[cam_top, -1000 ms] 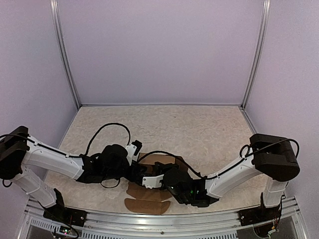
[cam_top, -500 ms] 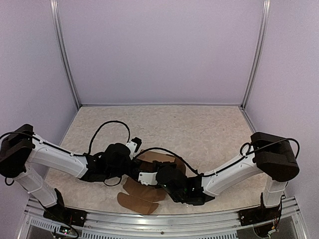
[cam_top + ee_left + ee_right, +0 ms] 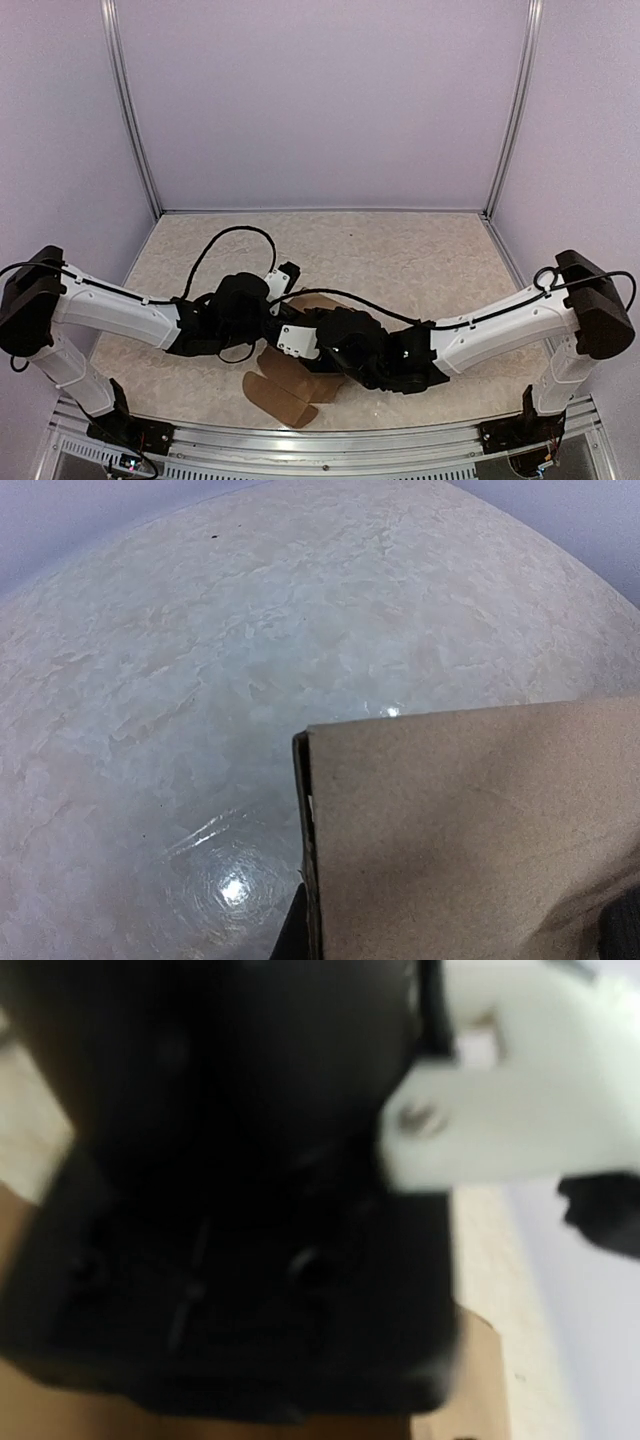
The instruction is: Fold the paper box
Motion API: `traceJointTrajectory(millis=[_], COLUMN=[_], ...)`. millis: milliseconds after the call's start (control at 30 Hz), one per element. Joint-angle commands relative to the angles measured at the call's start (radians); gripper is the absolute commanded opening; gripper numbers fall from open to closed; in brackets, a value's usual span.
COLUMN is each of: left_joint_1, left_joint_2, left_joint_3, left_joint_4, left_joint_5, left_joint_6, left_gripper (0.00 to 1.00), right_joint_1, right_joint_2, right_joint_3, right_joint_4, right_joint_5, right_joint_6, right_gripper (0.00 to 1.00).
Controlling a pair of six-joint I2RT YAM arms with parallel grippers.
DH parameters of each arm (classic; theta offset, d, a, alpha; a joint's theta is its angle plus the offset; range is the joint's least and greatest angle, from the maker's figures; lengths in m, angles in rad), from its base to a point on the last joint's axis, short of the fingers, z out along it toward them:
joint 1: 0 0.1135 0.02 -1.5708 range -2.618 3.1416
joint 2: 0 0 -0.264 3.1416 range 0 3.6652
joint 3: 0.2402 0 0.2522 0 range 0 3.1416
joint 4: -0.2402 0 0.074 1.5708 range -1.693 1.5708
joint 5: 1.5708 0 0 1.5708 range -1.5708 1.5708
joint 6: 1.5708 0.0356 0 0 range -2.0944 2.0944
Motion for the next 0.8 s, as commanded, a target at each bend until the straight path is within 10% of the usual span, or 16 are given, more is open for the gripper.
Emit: traceJointTrajectory(millis=[0,467,767], left_joint_1=[0.003,0.071,0.074], left_joint_2=[0.005,0.040,0.089], left_joint_3=[0.036,0.100,0.121], left_joint_4=[-0.012,-0.049,-0.008], left_joint_5=[0.022,0.173,0.209], left_joint_6=[0.066,0.150,0.215], left_gripper=[0.00,0.00,0.00], right_joint_1=[-0.028,-0.206,-0.344], right_joint_2=[-0.144,-0.417,-0.390], right_joint_3=[-0.002,-0.118,-0.130], right_joint_4=[-0.125,-0.231,-0.157], right_joint_5=[-0.189,-0.453,-0.630], right_joint_6=[0.159,0.364,0.520], right_gripper=[0.59,0.67,0.17])
